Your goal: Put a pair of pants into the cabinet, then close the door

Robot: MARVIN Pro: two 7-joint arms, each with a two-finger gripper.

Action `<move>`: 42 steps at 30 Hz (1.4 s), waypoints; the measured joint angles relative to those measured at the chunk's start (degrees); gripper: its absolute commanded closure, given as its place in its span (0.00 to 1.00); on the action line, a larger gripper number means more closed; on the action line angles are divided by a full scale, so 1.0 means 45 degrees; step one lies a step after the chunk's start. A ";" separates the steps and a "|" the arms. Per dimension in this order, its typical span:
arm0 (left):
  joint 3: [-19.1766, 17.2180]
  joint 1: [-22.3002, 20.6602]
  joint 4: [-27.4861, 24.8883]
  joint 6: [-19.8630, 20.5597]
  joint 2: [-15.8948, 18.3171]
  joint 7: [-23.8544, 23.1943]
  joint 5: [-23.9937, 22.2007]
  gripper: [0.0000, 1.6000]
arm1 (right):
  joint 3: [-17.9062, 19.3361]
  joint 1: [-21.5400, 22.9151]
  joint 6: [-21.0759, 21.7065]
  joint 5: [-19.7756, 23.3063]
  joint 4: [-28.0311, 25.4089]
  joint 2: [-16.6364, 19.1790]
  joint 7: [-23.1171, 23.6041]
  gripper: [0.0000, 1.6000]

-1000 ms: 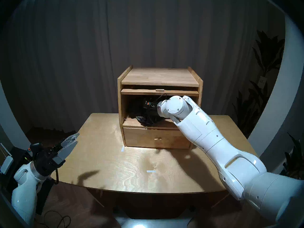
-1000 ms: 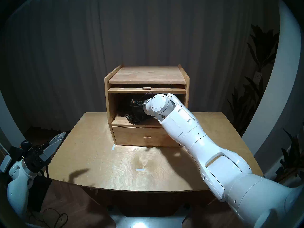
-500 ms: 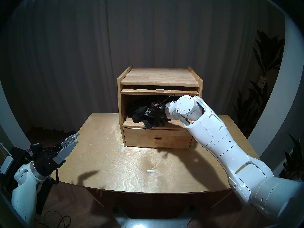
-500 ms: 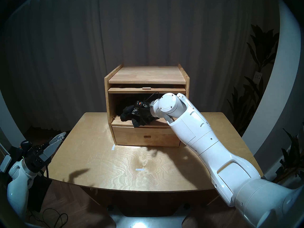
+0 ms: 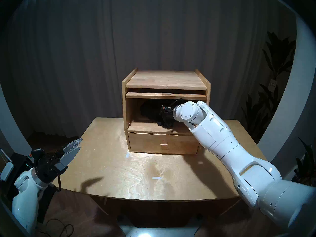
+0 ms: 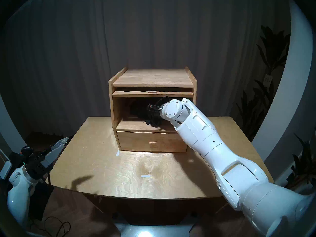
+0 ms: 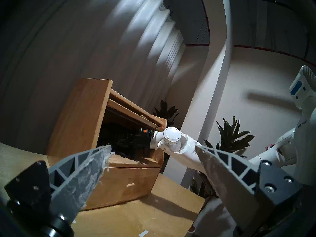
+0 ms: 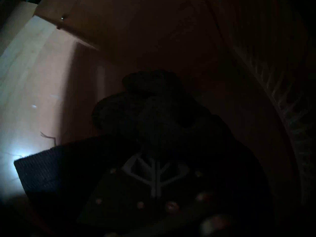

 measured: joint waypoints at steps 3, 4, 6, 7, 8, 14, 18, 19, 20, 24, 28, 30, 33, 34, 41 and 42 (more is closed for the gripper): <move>0.0000 0.0000 0.0000 0.0000 0.0000 0.0000 0.0000 0.00 | -0.0052 0.0228 -0.0193 -0.0100 0.0504 -0.0190 -0.0366 1.00; 0.0000 0.0001 0.0000 0.0000 0.0000 0.0000 0.0000 0.00 | -0.0068 0.0320 -0.0327 -0.0118 0.0713 -0.0259 -0.0477 1.00; 0.0000 0.0002 -0.0001 0.0000 0.0000 0.0000 0.0000 0.00 | -0.0097 0.0460 -0.0627 -0.0129 0.1027 -0.0342 -0.0611 1.00; 0.0000 0.0002 -0.0002 0.0000 0.0000 0.0000 0.0000 0.00 | -0.0113 0.0524 -0.0816 -0.0129 0.1164 -0.0365 -0.0641 1.00; 0.0000 0.0005 -0.0003 0.0001 0.0000 0.0000 -0.0001 0.00 | -0.0124 0.0588 -0.1034 -0.0126 0.1297 -0.0381 -0.0671 1.00; -0.0001 0.0005 -0.0008 0.0002 0.0000 0.0003 -0.0002 0.00 | -0.0126 0.0322 -0.1209 -0.0010 0.0669 -0.0029 -0.0260 1.00; 0.0000 0.0003 -0.0007 0.0002 0.0000 0.0003 -0.0002 0.00 | -0.0006 -0.0018 -0.1264 0.0374 -0.0096 0.0363 0.0586 1.00; 0.0000 0.0002 -0.0007 0.0001 0.0000 0.0002 -0.0002 0.00 | 0.0038 -0.0128 -0.1267 0.0512 -0.0334 0.0484 0.0870 1.00; 0.0000 0.0001 -0.0006 0.0001 0.0000 0.0002 -0.0002 0.00 | 0.0070 -0.0219 -0.1268 0.0622 -0.0526 0.0584 0.1089 1.00; 0.0000 0.0001 -0.0002 0.0001 0.0000 -0.0001 -0.0001 0.00 | 0.0232 -0.0608 -0.1262 0.0987 -0.1297 0.0981 0.1811 1.00; 0.0000 0.0001 -0.0001 0.0001 0.0000 -0.0001 0.0001 0.00 | 0.0412 -0.0934 -0.1261 0.1299 -0.1950 0.1297 0.2348 1.00; 0.0000 0.0001 -0.0001 0.0001 0.0000 -0.0002 0.0002 0.00 | 0.0495 -0.1055 -0.1262 0.1463 -0.2247 0.1394 0.2554 1.00; 0.0003 0.0000 0.0000 0.0001 0.0000 -0.0002 0.0002 0.00 | 0.0642 -0.1243 -0.1257 0.1751 -0.2780 0.1515 0.2881 1.00; 0.0004 0.0000 0.0001 0.0001 0.0000 -0.0002 0.0002 0.00 | 0.0691 -0.1290 -0.1239 0.1857 -0.2927 0.1532 0.2979 1.00; 0.0004 0.0000 0.0001 0.0001 0.0001 -0.0003 0.0001 0.00 | 0.1126 -0.1650 -0.0177 0.2991 -0.4060 0.1406 0.3930 1.00; 0.0004 0.0000 0.0001 0.0001 0.0001 -0.0003 0.0001 0.00 | 0.1146 -0.1685 -0.0019 0.3082 -0.4166 0.1388 0.4032 1.00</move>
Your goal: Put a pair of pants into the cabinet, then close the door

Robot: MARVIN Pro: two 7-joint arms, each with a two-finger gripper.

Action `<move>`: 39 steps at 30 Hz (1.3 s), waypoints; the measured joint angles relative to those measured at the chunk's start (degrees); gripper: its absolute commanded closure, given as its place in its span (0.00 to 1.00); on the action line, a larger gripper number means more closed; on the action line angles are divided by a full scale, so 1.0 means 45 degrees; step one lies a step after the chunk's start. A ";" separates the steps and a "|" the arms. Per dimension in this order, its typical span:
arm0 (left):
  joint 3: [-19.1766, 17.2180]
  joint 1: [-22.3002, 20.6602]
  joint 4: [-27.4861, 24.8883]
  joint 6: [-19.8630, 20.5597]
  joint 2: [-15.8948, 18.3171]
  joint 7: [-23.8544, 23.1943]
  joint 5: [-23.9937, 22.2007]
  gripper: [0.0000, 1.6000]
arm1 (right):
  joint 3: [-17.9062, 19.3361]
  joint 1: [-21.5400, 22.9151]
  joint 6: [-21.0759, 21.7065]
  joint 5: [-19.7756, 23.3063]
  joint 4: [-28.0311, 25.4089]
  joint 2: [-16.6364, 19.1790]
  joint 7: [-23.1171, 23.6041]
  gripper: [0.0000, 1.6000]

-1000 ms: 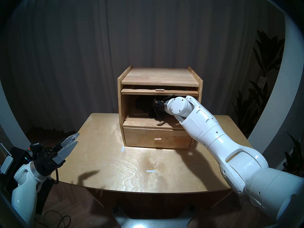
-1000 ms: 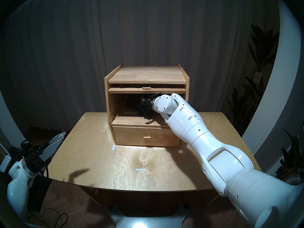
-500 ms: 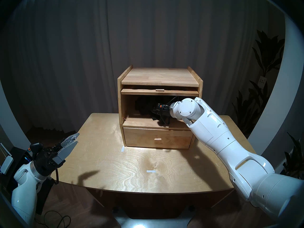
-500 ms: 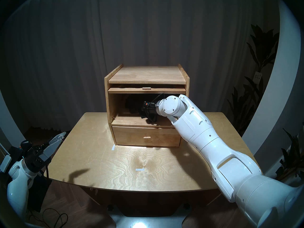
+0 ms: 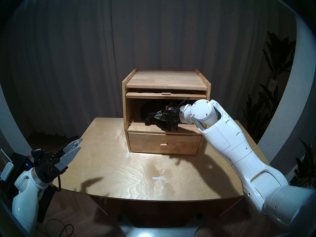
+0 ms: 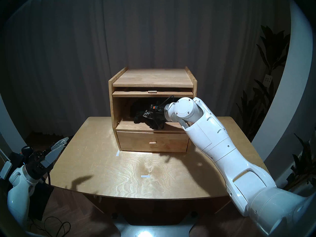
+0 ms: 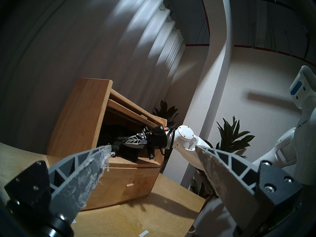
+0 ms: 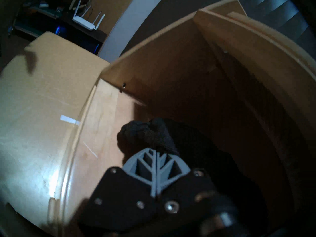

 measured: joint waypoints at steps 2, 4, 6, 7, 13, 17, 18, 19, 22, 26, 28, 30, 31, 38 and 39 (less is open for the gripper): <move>0.0000 0.0000 0.0000 0.0000 0.0000 0.0000 0.0000 0.00 | 0.0073 -0.0168 0.0594 0.0284 -0.0410 -0.0073 0.0362 1.00; 0.0000 0.0000 0.0000 0.0000 0.0000 0.0000 0.0000 0.00 | 0.0131 -0.0323 0.1036 0.0415 -0.0685 -0.0126 0.0554 1.00; -0.0001 0.0000 -0.0001 0.0000 0.0000 0.0000 0.0000 0.00 | 0.0169 -0.0475 0.1509 0.0445 -0.0848 -0.0212 0.0603 1.00; -0.0001 0.0001 -0.0003 0.0001 0.0000 0.0000 0.0000 0.00 | 0.0171 -0.0549 0.1768 0.0441 -0.0888 -0.0268 0.0596 1.00; -0.0007 0.0005 -0.0011 0.0001 -0.0001 0.0001 -0.0001 0.00 | 0.0023 -0.0694 0.2518 -0.0069 -0.0243 -0.0683 -0.0377 1.00; -0.0007 0.0004 -0.0011 0.0002 -0.0001 0.0003 -0.0004 0.00 | -0.0036 -0.0537 0.2309 -0.0416 0.0819 -0.1008 -0.1185 1.00; -0.0007 0.0003 -0.0011 0.0002 -0.0001 0.0003 -0.0004 0.00 | -0.0045 -0.0438 0.2200 -0.0493 0.1086 -0.1107 -0.1389 1.00; -0.0007 0.0003 -0.0011 0.0001 -0.0001 0.0003 -0.0004 0.00 | -0.0053 -0.0280 0.2076 -0.0616 0.1412 -0.1233 -0.1643 1.00; -0.0007 0.0001 -0.0008 0.0001 -0.0001 0.0002 -0.0003 0.00 | 0.0022 0.0084 0.1878 -0.0939 0.2142 -0.1498 -0.2133 1.00; -0.0002 -0.0002 0.0001 0.0001 -0.0001 0.0000 0.0001 0.00 | 0.0371 0.0546 0.1687 -0.1394 0.3073 -0.1778 -0.2750 1.00; -0.0002 -0.0002 0.0002 0.0000 -0.0001 0.0000 0.0001 0.00 | 0.0564 0.0772 0.1600 -0.1603 0.3466 -0.1866 -0.2990 1.00; 0.0001 -0.0002 0.0005 0.0000 0.0000 -0.0001 0.0002 0.00 | 0.0739 0.1033 0.1484 -0.1835 0.3877 -0.1921 -0.3216 1.00; 0.0001 -0.0002 0.0005 0.0000 0.0000 -0.0001 0.0003 0.00 | 0.0805 0.1153 0.1404 -0.1960 0.4083 -0.1935 -0.3311 1.00; 0.0001 -0.0001 0.0001 0.0001 0.0000 -0.0001 0.0002 0.00 | 0.1054 0.1787 0.0454 -0.2190 0.5398 -0.1956 -0.3538 1.00; 0.0000 -0.0001 -0.0001 0.0001 0.0000 -0.0002 0.0002 0.00 | 0.1081 0.1786 0.0368 -0.2118 0.5378 -0.1957 -0.3510 1.00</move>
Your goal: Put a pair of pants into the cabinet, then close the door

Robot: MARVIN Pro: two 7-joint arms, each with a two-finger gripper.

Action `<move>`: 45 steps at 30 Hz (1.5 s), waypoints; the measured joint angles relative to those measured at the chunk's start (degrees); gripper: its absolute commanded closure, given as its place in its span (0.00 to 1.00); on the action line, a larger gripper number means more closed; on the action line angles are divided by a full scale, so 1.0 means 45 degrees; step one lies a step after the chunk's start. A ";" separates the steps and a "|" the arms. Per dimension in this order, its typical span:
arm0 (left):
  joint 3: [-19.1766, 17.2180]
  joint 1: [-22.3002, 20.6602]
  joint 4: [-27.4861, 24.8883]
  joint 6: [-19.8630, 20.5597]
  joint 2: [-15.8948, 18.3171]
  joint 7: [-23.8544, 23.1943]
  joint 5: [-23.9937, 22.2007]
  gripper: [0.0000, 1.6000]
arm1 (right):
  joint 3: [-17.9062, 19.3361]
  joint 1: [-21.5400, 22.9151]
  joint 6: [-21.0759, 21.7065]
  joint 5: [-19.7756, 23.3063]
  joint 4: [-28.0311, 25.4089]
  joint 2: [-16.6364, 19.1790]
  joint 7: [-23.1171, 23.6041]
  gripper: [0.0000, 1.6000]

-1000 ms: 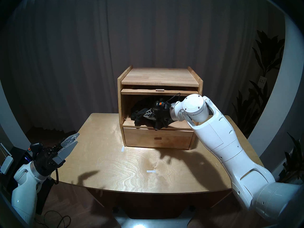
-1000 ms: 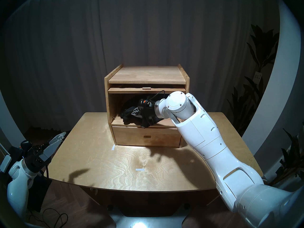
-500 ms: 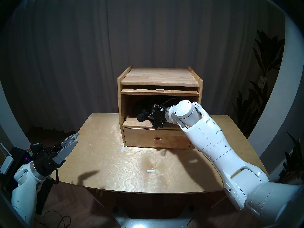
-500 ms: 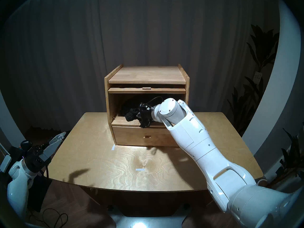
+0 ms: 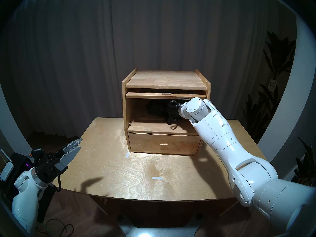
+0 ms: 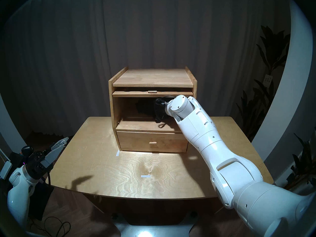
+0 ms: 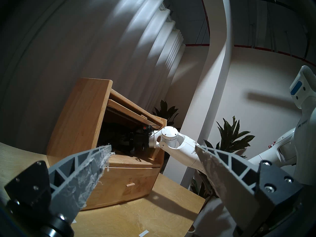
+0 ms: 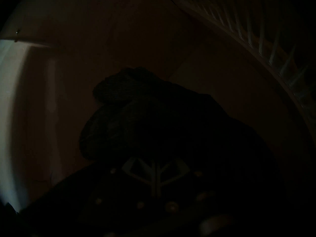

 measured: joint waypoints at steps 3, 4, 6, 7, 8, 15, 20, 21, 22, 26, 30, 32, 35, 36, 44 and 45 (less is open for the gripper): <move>0.0000 0.0001 -0.0001 0.0000 0.0000 0.0000 -0.0002 0.00 | 0.0153 -0.0150 -0.0131 0.0465 -0.0313 -0.0022 0.0352 1.00; -0.0001 0.0001 -0.0001 0.0000 0.0000 0.0000 -0.0002 0.00 | 0.0209 -0.0298 -0.0130 0.0722 -0.0468 -0.0064 0.0605 1.00; 0.0000 -0.0001 0.0000 0.0000 0.0000 0.0000 -0.0002 0.00 | 0.0306 -0.0507 -0.0036 0.1204 -0.0640 -0.0181 0.1032 1.00; 0.0000 -0.0001 0.0002 0.0000 0.0000 0.0000 -0.0002 0.00 | 0.0327 -0.0666 0.0109 0.1589 -0.0683 -0.0307 0.1373 1.00; 0.0000 -0.0001 0.0004 -0.0001 0.0000 0.0000 -0.0002 0.00 | 0.0329 -0.0758 0.0214 0.1781 -0.0685 -0.0376 0.1534 1.00; 0.0005 -0.0006 0.0018 -0.0002 0.0001 0.0000 0.0004 0.00 | 0.0825 -0.1645 0.1239 0.3679 -0.0947 -0.0956 0.2258 1.00; 0.0008 -0.0007 0.0021 -0.0002 0.0001 0.0000 0.0005 0.00 | 0.1645 -0.2276 0.1633 0.4777 -0.1245 -0.1193 0.1898 1.00; 0.0008 -0.0007 0.0022 -0.0002 0.0001 0.0000 0.0005 0.00 | 0.1795 -0.2391 0.1674 0.4937 -0.1302 -0.1238 0.1780 1.00; 0.0009 -0.0007 0.0023 -0.0002 0.0001 0.0000 0.0005 0.00 | 0.1946 -0.2507 0.1714 0.5096 -0.1359 -0.1283 0.1662 1.00; 0.0011 -0.0008 0.0028 -0.0002 0.0001 0.0000 0.0006 0.00 | 0.2662 -0.3049 0.1824 0.5690 -0.1681 -0.1495 0.1031 1.00; 0.0011 -0.0010 0.0030 -0.0002 0.0001 0.0000 0.0006 0.00 | 0.3704 -0.3786 0.1812 0.6356 -0.2236 -0.1825 -0.0041 1.00; 0.0012 -0.0011 0.0031 -0.0002 0.0001 0.0000 0.0006 0.00 | 0.4091 -0.4098 0.1741 0.6616 -0.2493 -0.1982 -0.0448 1.00; 0.0012 -0.0012 0.0031 -0.0002 0.0001 -0.0001 0.0006 0.00 | 0.4485 -0.4606 0.1615 0.7033 -0.2949 -0.2266 -0.0919 1.00; 0.0012 -0.0012 0.0031 -0.0002 0.0001 -0.0001 0.0006 0.00 | 0.4507 -0.4750 0.1579 0.7170 -0.3083 -0.2350 -0.0997 1.00; 0.0014 -0.0015 0.0033 -0.0002 0.0001 -0.0002 0.0006 0.00 | 0.3971 -0.5678 0.1307 0.8523 -0.4241 -0.2935 -0.1577 1.00; 0.0014 -0.0015 0.0033 -0.0002 0.0001 -0.0002 0.0006 0.00 | 0.3944 -0.5770 0.1231 0.8738 -0.4355 -0.2978 -0.1772 1.00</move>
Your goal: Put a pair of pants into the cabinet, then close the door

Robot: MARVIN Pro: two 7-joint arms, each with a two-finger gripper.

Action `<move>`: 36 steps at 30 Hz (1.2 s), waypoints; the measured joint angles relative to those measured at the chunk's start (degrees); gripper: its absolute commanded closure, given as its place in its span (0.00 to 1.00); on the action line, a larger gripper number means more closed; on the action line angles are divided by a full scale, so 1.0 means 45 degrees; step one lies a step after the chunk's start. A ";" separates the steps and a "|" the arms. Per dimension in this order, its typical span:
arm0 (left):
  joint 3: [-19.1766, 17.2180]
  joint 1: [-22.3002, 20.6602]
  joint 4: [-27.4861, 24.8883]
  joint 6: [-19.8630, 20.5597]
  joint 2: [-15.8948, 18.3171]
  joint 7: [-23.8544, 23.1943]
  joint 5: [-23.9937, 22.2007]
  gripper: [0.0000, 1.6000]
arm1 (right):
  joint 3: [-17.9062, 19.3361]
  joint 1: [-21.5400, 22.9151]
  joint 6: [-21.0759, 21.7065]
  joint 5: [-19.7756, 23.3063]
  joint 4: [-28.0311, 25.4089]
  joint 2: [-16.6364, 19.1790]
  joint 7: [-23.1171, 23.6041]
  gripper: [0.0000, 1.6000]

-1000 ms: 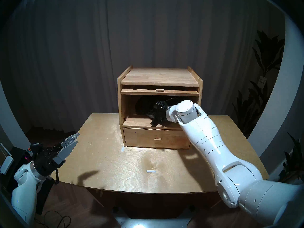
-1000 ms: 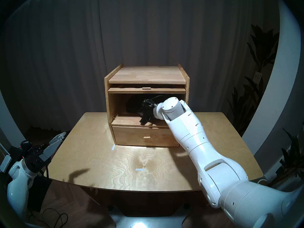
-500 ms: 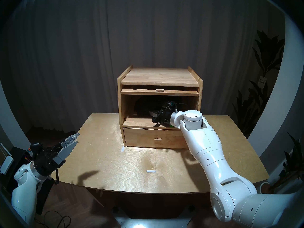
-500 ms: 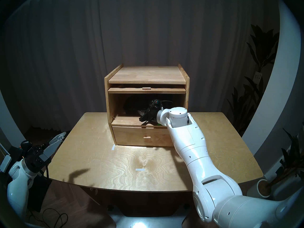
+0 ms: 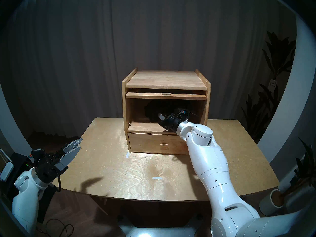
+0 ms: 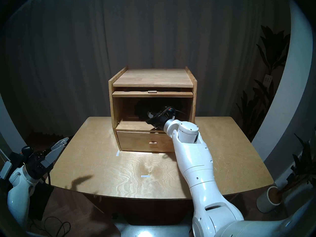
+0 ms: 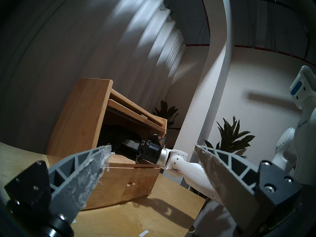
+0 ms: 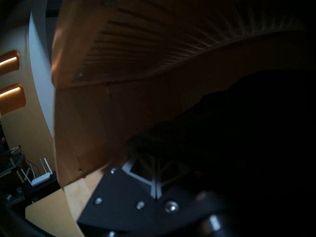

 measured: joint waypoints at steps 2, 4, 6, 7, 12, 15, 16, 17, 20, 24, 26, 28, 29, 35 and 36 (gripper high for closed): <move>0.0000 0.0000 0.0000 0.0000 0.0000 -0.0001 0.0000 0.00 | -0.0023 -0.0109 -0.0154 0.0326 -0.0110 -0.0066 -0.0394 1.00; 0.0000 0.0000 0.0000 0.0000 0.0000 -0.0002 0.0000 0.00 | -0.0005 -0.0209 -0.0470 0.0721 -0.0163 -0.0177 -0.0999 1.00; 0.0000 0.0000 -0.0001 0.0000 0.0000 -0.0003 0.0000 0.00 | 0.0053 -0.0226 -0.0653 0.0881 -0.0149 -0.0247 -0.1302 1.00; 0.0000 0.0000 -0.0001 0.0000 0.0000 -0.0003 0.0000 0.00 | 0.0125 -0.0221 -0.0808 0.0964 -0.0111 -0.0306 -0.1520 1.00; 0.0000 0.0000 -0.0006 0.0000 0.0000 -0.0005 -0.0001 0.00 | 0.0706 0.0054 -0.1738 0.1110 0.0606 -0.0672 -0.2731 1.00; -0.0001 0.0000 -0.0007 0.0001 0.0000 -0.0005 -0.0004 0.00 | 0.1023 0.0343 -0.2218 0.0990 0.1243 -0.0943 -0.3463 1.00; -0.0001 -0.0001 -0.0007 0.0001 0.0000 -0.0005 -0.0004 0.00 | 0.1084 0.0445 -0.2357 0.0902 0.1431 -0.1029 -0.3709 1.00; -0.0001 0.0000 -0.0007 0.0000 0.0000 -0.0005 -0.0004 0.00 | 0.1128 0.0549 -0.2479 0.0799 0.1603 -0.1113 -0.3953 1.00; -0.0002 -0.0001 -0.0007 0.0000 0.0000 -0.0005 -0.0004 0.00 | 0.1154 0.0872 -0.2733 0.0509 0.2041 -0.1314 -0.4683 1.00; -0.0004 -0.0001 -0.0007 0.0000 0.0000 -0.0006 -0.0004 0.00 | 0.0998 0.1375 -0.2967 0.0064 0.2575 -0.1514 -0.5557 1.00; -0.0004 -0.0002 -0.0007 0.0000 0.0000 -0.0006 -0.0003 0.00 | 0.0901 0.1565 -0.3029 -0.0112 0.2765 -0.1574 -0.5820 1.00; -0.0004 -0.0003 -0.0005 0.0000 0.0000 -0.0006 -0.0003 0.00 | 0.0742 0.1874 -0.3109 -0.0385 0.3054 -0.1647 -0.6174 1.00; -0.0004 -0.0003 -0.0005 0.0000 0.0000 -0.0006 -0.0003 0.00 | 0.0724 0.1912 -0.3116 -0.0418 0.3088 -0.1654 -0.6211 1.00; 0.0001 -0.0003 -0.0003 0.0000 0.0000 -0.0007 0.0000 0.00 | 0.0447 0.2656 -0.3201 -0.1079 0.3726 -0.1676 -0.6757 1.00; 0.0001 -0.0003 -0.0002 0.0000 0.0000 -0.0007 0.0000 0.00 | 0.0411 0.2766 -0.3216 -0.1173 0.3854 -0.1667 -0.6812 1.00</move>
